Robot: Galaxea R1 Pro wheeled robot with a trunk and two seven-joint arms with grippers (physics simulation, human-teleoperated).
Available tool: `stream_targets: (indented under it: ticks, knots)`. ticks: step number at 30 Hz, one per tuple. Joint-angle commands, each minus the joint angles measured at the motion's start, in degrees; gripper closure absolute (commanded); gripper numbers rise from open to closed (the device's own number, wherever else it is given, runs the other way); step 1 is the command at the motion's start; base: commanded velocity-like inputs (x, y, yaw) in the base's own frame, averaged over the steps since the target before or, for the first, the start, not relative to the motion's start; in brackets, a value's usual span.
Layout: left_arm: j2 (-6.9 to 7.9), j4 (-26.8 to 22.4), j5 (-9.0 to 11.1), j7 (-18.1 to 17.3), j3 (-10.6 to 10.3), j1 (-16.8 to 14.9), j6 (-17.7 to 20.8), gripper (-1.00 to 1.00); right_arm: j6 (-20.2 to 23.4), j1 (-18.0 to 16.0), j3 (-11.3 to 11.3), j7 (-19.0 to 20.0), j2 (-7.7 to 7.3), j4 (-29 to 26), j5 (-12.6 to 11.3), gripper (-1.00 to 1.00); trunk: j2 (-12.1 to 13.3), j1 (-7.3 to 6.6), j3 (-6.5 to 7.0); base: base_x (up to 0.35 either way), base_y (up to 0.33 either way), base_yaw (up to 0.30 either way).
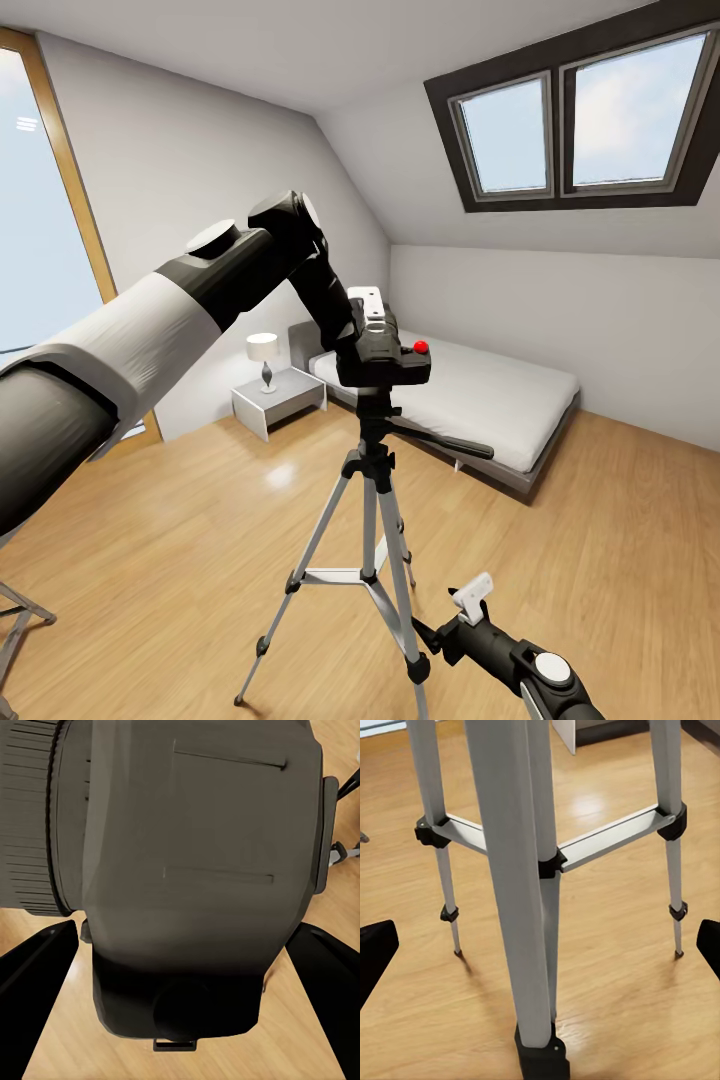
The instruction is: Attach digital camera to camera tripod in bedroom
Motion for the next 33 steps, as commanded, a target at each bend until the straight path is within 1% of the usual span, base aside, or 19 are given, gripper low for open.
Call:
stream_targets:
  ticks: [1, 6, 17, 33]
  knots:
    - [-0.02, 0.0, -0.5, -0.5, 0.0, 0.0, 0.6, 1.00, 0.2, 0.0, 0.0, 0.1, -0.03, -0.1, 0.3, -1.00, -0.1, 0.02, -0.04, 0.000, 0.000, 0.000]
    - [-0.02, 0.0, -0.5, -0.5, 0.0, 0.0, 0.6, 1.00, 0.2, 0.0, 0.0, -0.5, -0.03, -0.1, 0.3, -1.00, -0.1, 0.02, -0.04, 0.000, 0.000, 0.000]
    - [-0.02, 0.0, -0.5, -0.6, 0.0, 0.0, 0.7, 1.00, 0.3, 0.0, -0.2, -3.9, -0.03, -0.1, 0.2, -1.00, -0.1, 0.02, -0.04, 0.000, 0.000, 0.000]
    - [-0.02, 0.0, -0.5, -0.6, 0.0, 0.0, 0.7, 1.00, 0.2, 0.0, -0.2, -4.6, -0.03, -0.1, 0.2, -1.00, -0.1, 0.02, -0.04, 0.000, 0.000, 0.000]
